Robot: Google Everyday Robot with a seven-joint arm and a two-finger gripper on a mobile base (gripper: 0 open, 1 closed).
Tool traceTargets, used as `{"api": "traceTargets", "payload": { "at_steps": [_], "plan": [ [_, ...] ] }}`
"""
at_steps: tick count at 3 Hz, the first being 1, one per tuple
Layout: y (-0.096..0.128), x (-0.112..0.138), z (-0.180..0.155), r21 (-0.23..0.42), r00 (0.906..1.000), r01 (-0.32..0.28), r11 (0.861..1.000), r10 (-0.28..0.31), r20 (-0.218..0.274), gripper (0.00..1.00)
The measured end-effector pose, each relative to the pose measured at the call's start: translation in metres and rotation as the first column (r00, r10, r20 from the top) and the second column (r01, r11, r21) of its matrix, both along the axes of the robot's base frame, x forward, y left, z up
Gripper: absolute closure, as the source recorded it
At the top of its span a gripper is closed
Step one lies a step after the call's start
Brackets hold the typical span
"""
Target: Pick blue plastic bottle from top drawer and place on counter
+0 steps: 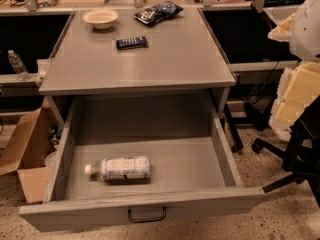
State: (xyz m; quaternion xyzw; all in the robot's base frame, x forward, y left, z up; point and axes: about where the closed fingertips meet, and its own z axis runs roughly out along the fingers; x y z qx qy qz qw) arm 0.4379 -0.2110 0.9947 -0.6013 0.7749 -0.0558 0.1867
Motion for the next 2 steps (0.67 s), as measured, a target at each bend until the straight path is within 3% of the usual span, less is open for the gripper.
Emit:
{"api": "traceTargets", "payload": {
  "at_steps": [1,2],
  "plan": [
    [0.013,0.005,-0.009,0.017,0.9998,-0.021,1.000,0.022,-0.005,0.00],
    [0.071,0.022,-0.056,0.092,0.9927,-0.102,0.990,0.107,-0.054,0.00]
  ]
}}
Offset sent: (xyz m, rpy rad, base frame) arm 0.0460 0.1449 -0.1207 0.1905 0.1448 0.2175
